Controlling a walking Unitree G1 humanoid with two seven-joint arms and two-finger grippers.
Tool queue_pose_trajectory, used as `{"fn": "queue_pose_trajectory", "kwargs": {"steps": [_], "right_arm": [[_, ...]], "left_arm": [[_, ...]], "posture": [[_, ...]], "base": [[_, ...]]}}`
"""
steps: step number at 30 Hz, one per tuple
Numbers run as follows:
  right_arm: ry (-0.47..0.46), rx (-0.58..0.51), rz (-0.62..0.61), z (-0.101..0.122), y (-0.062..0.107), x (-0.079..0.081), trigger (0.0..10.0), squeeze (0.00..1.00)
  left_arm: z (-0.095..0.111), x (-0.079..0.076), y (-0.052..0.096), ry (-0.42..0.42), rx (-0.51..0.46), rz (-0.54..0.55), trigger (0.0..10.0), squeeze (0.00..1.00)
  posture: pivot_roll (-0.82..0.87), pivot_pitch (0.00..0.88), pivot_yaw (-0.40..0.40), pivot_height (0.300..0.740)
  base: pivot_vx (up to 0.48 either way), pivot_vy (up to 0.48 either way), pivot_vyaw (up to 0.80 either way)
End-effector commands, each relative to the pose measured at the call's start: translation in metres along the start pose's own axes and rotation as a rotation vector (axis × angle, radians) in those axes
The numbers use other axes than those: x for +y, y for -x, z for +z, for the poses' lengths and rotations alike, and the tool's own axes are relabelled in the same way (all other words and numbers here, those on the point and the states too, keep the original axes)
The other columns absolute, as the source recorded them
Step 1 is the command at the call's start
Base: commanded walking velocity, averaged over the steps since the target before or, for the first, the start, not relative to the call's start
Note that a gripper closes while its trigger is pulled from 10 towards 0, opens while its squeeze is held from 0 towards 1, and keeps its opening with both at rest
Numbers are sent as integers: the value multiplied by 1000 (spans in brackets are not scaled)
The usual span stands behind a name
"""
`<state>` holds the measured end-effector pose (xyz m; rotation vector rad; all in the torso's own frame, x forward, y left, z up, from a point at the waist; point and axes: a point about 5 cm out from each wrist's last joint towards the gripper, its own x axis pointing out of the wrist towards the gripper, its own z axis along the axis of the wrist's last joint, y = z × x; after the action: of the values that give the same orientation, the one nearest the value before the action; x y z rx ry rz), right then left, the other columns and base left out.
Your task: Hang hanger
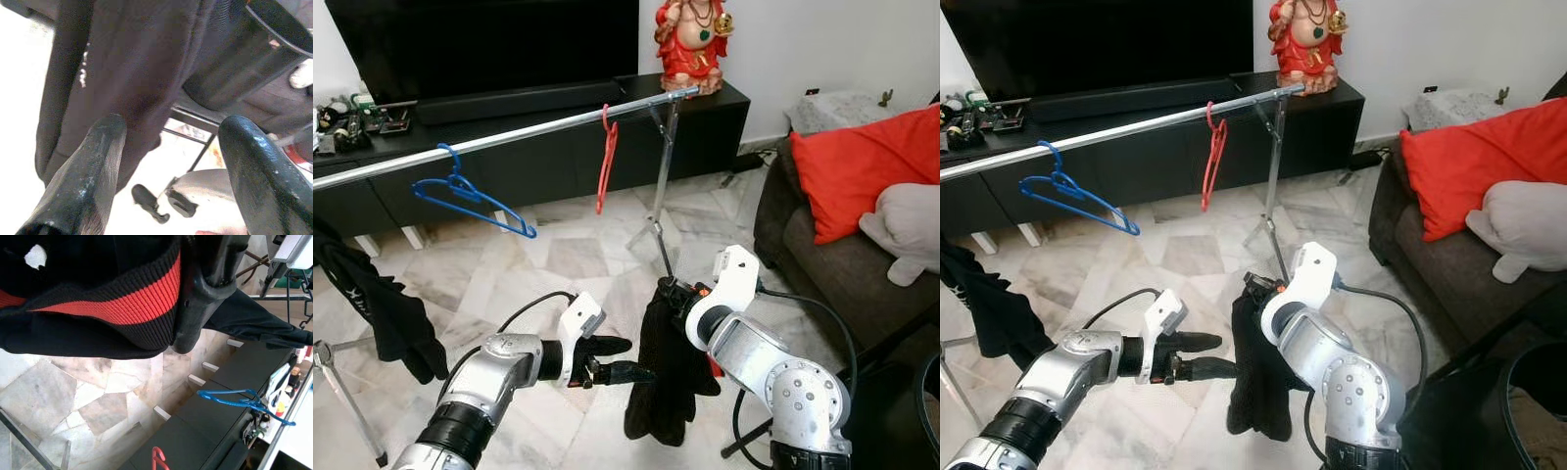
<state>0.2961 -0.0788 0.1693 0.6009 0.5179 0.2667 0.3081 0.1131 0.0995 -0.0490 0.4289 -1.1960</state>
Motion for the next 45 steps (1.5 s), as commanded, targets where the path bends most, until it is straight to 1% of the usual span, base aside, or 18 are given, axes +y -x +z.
{"fn": "queue_pose_trajectory", "kwargs": {"steps": [1, 2, 3, 5, 8, 11, 16, 19, 20, 23, 26, 45], "right_arm": [[-10, -7, 85, 0, -3, 26, 10000, 0], [-11, -6, 88, 0, -3, 27, 10000, 0], [-19, -5, 100, -1, -4, 32, 10000, 0], [-29, -8, 121, 0, -5, 39, 10000, 0], [-42, -10, 134, 2, -6, 45, 10000, 0], [-45, -10, 137, 2, -6, 46, 10000, 0], [-53, -15, 146, 4, -7, 51, 10000, 0], [-59, -18, 153, 5, -8, 53, 10000, 0], [-64, -19, 168, 6, -8, 58, 10000, 0], [-67, -16, 189, 5, -8, 64, 10000, 0], [-64, -9, 198, 3, -8, 67, 10000, 0], [-63, -3, 197, 1, -8, 67, 10000, 0]], "left_arm": [[5, -2, 2, -22, -11, -14, 10000, 0], [5, -2, 2, -30, -8, -4, 10000, 0], [5, 0, 0, -37, -3, 44, 10000, 0], [6, 1, -2, -46, -12, 82, 10000, 0], [7, 7, -2, -43, -21, 152, 10000, 0], [5, 8, -2, -44, -7, 157, 10000, 0], [8, 5, -4, -46, -18, 125, 10000, 0], [10, 6, -7, -50, -19, 141, 10000, 0], [11, 8, -9, -55, -24, 155, 10000, 0], [13, 9, -12, -57, -35, 168, 10000, 0], [14, 10, -12, -59, -41, 177, 10000, 0], [14, 9, -13, -58, -43, 174, 10000, 0]], "posture": [[-87, 141, 71, 740], [-87, 141, 71, 740], [-82, 142, 71, 740], [-82, 142, 71, 740], [-79, 143, 69, 740], [-79, 143, 69, 740], [-82, 144, 65, 740], [-83, 144, 64, 740], [-88, 144, 63, 740], [-89, 144, 62, 740], [-91, 141, 62, 740], [-90, 139, 62, 740]], "base": [[0, 0, 0], [0, 0, 0], [0, 0, 0], [0, 0, 0], [0, 0, 0], [0, 0, 0], [0, 0, 0], [0, 0, 0], [0, 0, 0], [0, 0, 0], [0, 0, 0], [0, 0, 0]]}}
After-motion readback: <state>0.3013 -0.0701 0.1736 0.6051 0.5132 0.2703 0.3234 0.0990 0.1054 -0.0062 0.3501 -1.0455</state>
